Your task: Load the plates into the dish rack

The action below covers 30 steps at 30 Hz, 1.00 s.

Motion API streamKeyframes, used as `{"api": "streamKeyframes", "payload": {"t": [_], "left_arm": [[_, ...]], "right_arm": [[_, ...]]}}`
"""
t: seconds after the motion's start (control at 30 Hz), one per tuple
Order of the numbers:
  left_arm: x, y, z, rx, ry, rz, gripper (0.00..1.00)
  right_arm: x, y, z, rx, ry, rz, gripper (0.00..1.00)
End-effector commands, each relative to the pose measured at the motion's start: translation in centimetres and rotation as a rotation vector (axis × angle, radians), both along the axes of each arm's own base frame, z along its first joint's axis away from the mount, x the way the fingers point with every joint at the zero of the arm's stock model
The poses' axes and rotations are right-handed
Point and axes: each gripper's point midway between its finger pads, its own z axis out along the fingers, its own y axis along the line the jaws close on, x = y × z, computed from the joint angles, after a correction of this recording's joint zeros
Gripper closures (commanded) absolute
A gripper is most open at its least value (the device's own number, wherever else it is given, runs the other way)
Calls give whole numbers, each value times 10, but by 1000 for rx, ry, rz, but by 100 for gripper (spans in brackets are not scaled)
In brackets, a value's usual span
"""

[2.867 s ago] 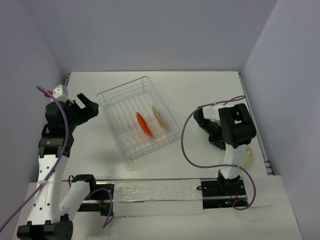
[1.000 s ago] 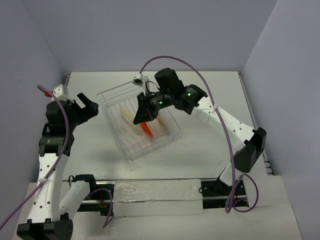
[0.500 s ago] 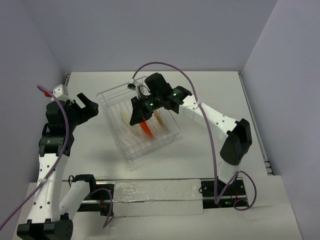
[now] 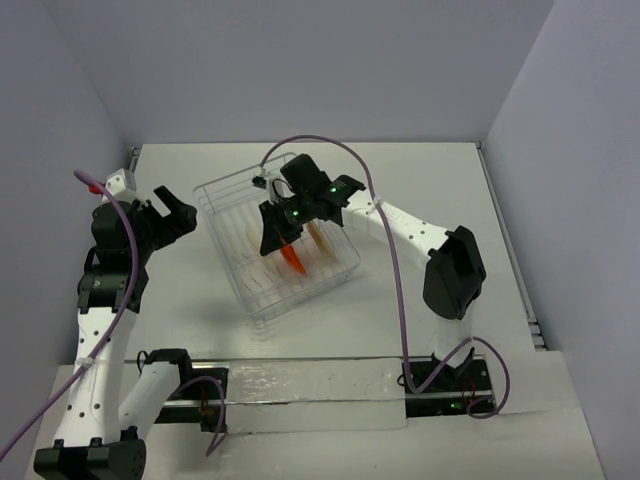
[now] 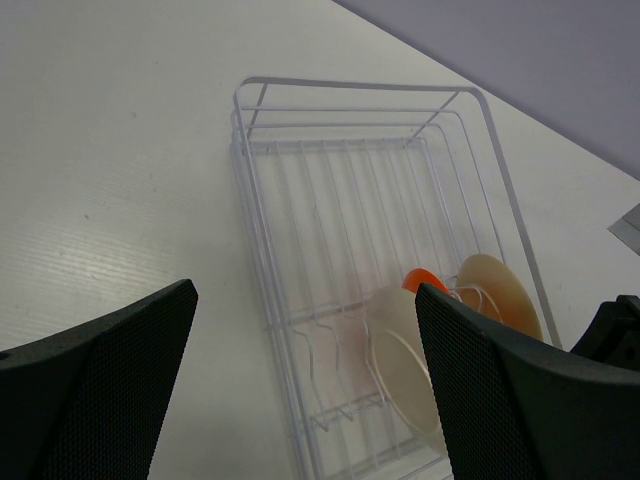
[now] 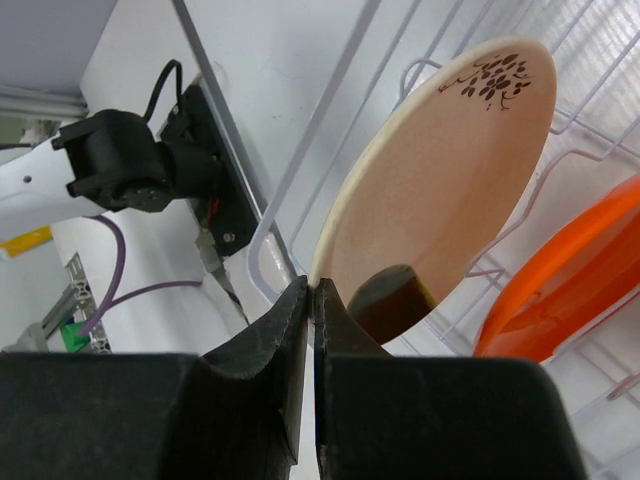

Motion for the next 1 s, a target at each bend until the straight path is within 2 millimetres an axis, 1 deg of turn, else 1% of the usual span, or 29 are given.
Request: {"api": "streamKeyframes", "payload": {"t": [0.0, 0.13, 0.2, 0.3, 0.37, 0.4, 0.53, 0.6, 0.77, 0.8, 0.83, 0.87, 0.93, 0.97], "left_arm": [[1, 3, 10, -5, -33, 17, 1], [1, 4, 9, -5, -30, 18, 1], [1, 4, 9, -7, -30, 19, 1], [1, 3, 9, -6, -29, 18, 1], [2, 3, 8, -6, -26, 17, 1], [2, 3, 8, -6, -27, 17, 1], [2, 4, 8, -5, -27, 18, 1], [2, 3, 8, -4, -26, 16, 1], [2, 3, 8, -5, -27, 17, 1], [2, 3, 8, -6, -27, 17, 1], [2, 3, 8, -6, -27, 17, 1], [2, 4, 8, -5, -27, 18, 1], [2, 4, 8, -5, -25, 18, 1], [2, 4, 8, -5, -24, 18, 1]], "right_arm": [[18, 12, 11, 46, -58, -14, 100], [23, 12, 0, 25, -43, -31, 100], [27, 12, -5, 18, -35, -36, 98], [30, 12, -11, 12, -30, -35, 89], [30, 12, -10, 13, -31, -35, 77], [30, 12, -8, 16, -33, -33, 72], [25, 11, 16, 61, -71, -12, 53], [23, 9, 31, 86, -101, -4, 48], [16, -4, 91, 167, -219, -21, 42], [15, -8, 104, 182, -253, -33, 40], [20, -17, 115, 175, -300, -90, 38], [27, -27, 126, 165, -348, -155, 35], [33, -53, 148, 155, -416, -290, 30], [41, -61, 144, 126, -420, -357, 28]]}}
